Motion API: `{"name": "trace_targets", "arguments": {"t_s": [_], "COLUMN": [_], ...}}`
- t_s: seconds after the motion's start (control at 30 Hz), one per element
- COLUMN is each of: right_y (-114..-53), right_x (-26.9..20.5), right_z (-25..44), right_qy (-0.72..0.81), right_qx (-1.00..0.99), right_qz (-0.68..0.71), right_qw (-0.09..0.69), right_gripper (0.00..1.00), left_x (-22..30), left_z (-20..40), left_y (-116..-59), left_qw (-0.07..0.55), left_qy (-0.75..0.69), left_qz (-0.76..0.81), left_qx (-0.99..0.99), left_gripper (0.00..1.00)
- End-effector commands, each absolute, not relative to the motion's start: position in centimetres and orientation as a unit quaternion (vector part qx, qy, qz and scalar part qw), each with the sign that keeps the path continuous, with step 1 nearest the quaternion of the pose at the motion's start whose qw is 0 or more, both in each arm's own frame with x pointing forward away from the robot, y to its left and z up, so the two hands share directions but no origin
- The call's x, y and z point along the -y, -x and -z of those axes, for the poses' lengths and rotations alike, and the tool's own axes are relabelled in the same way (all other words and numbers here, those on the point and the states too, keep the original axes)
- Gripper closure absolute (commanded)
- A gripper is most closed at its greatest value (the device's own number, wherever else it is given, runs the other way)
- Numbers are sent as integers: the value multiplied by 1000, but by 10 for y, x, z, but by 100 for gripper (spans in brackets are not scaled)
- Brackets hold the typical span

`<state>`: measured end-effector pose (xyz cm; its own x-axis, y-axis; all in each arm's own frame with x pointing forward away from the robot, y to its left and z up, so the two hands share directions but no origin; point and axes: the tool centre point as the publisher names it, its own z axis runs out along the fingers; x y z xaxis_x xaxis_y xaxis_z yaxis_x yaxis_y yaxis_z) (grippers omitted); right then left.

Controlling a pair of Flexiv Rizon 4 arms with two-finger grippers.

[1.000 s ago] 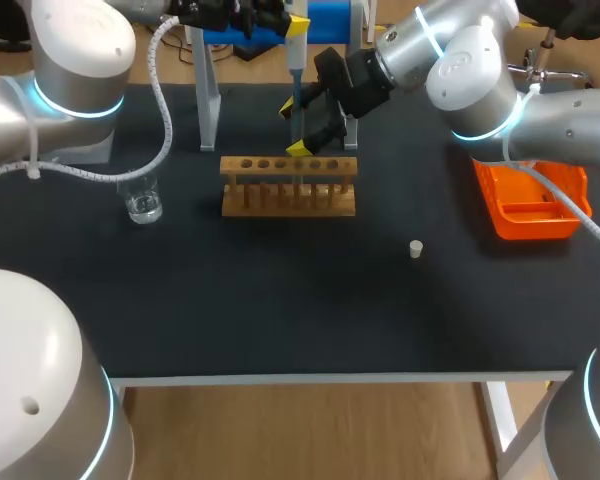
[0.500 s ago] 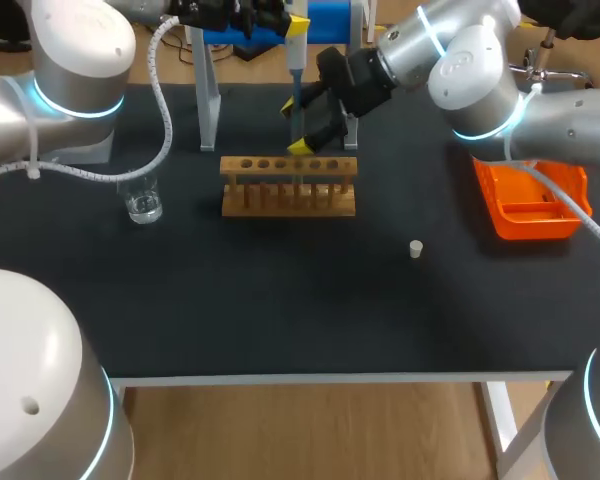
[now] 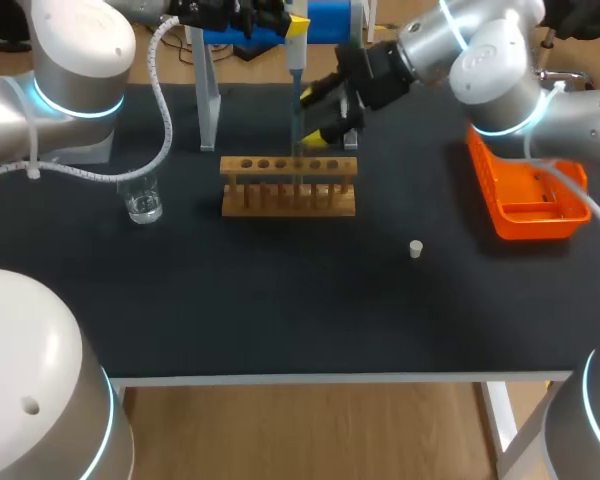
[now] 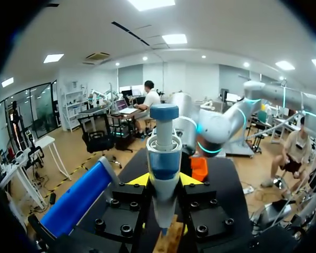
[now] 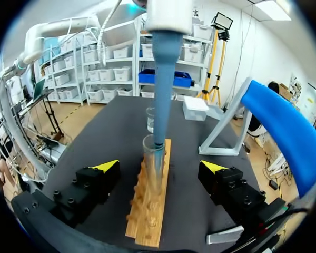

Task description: Invert the test tube, pick up the pipette, mount the tip to pipette, aspirate from beaker and dispense into the tube, eject the tip, return the pipette, and cap with the stopper.

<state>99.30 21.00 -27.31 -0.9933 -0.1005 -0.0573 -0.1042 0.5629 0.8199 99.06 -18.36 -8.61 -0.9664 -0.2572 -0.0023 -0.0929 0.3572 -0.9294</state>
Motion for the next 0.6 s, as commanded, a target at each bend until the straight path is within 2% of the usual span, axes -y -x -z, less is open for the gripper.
{"name": "trace_targets", "arguments": {"t_s": [0.03, 0.6], "right_y": [-982, -974], "right_x": [-191, -142], "right_z": [256, 171], "right_qy": [45, 17], "right_qx": [-886, -884], "right_qz": [-461, -460], "right_qw": [16, 84], "right_gripper": [0, 0], "left_x": [184, 184], "left_z": [86, 86], "left_y": [-990, -990], "left_qw": [75, 75], "left_qy": [107, 107], "left_qz": [558, 558], "left_qx": [-820, -820], "left_gripper": [100, 100]}}
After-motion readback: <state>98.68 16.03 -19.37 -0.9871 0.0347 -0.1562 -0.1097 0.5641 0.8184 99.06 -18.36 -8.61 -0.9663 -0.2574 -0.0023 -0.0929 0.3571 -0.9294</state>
